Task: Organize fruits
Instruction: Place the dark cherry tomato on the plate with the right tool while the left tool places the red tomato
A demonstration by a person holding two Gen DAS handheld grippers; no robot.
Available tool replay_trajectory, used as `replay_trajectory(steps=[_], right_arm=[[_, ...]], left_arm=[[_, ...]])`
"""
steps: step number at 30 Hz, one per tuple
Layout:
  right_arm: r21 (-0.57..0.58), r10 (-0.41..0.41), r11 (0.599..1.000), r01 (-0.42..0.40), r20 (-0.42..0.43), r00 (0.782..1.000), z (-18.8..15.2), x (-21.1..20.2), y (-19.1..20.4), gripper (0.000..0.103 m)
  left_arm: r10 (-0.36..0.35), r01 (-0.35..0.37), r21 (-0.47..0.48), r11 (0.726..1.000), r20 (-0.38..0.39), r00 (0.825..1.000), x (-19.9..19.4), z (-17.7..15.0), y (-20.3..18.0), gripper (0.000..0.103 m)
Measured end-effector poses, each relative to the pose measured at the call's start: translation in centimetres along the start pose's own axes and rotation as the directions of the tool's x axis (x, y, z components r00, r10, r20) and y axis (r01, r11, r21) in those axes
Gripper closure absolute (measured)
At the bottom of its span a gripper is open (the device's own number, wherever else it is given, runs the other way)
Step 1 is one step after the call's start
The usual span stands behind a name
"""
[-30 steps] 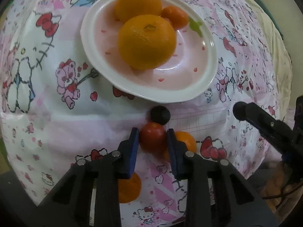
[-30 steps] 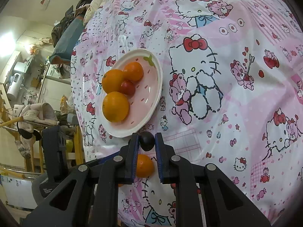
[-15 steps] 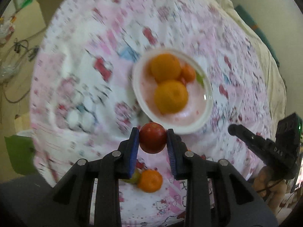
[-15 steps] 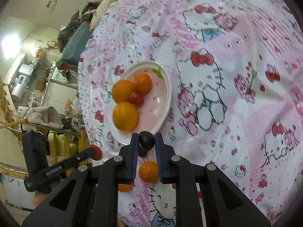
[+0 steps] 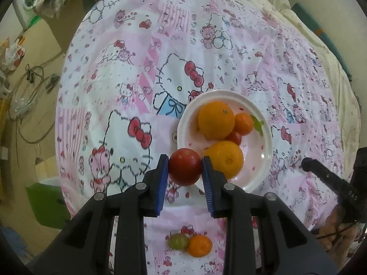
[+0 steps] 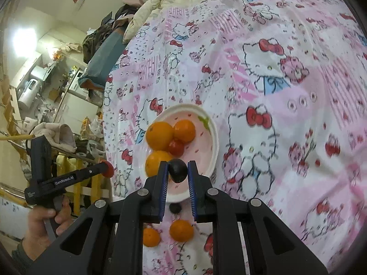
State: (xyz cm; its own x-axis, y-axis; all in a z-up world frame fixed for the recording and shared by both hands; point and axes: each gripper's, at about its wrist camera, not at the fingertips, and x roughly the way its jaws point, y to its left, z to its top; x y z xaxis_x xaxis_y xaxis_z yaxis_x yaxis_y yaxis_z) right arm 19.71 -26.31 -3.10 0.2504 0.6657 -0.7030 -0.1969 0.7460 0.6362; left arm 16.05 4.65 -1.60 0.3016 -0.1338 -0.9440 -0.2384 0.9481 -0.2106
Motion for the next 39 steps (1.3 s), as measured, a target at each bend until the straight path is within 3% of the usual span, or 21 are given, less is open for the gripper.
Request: replay_trajectory(steps=[8,13,15,19,25,39], right_arm=[[0.039,-0.03,0.999,0.033,-0.067,0.997,2.5,3.3,-1.3,0.085],[-0.015,-0.064,0.998,0.062,-0.103,0.993,3.4,5.5,-0.5,0.085],[-0.036,-0.102,0.995,0.098,-0.129,0.986,3.4,6.6,-0.6,0.085],[-0.011,-0.105,0.994,0.104,-0.162,0.981,2.6,8.0,-1.5,0.085],[0.005,-0.109,0.994,0.112,-0.182,0.977,1.8,8.4,-2.1,0.085],[0.033,-0.082,0.995,0.089,-0.183,0.98,2.0,8.3,-2.3,0.085]], left_arm=[[-0.019,0.019,0.001,1.0,-0.022,1.0,2.3,1.9,-0.7,0.078],[-0.049,0.047,-0.024,0.999,-0.06,0.997,4.5,2.0,-0.4,0.078],[-0.086,0.084,-0.054,0.995,-0.034,0.996,4.7,2.1,-0.1,0.078],[-0.094,0.094,-0.042,0.995,-0.006,0.996,4.5,2.4,-0.5,0.078],[-0.088,0.086,-0.035,0.996,-0.059,0.994,6.0,2.5,-0.8,0.078],[-0.075,0.071,-0.04,0.997,-0.099,0.992,7.5,2.2,-1.1,0.076]])
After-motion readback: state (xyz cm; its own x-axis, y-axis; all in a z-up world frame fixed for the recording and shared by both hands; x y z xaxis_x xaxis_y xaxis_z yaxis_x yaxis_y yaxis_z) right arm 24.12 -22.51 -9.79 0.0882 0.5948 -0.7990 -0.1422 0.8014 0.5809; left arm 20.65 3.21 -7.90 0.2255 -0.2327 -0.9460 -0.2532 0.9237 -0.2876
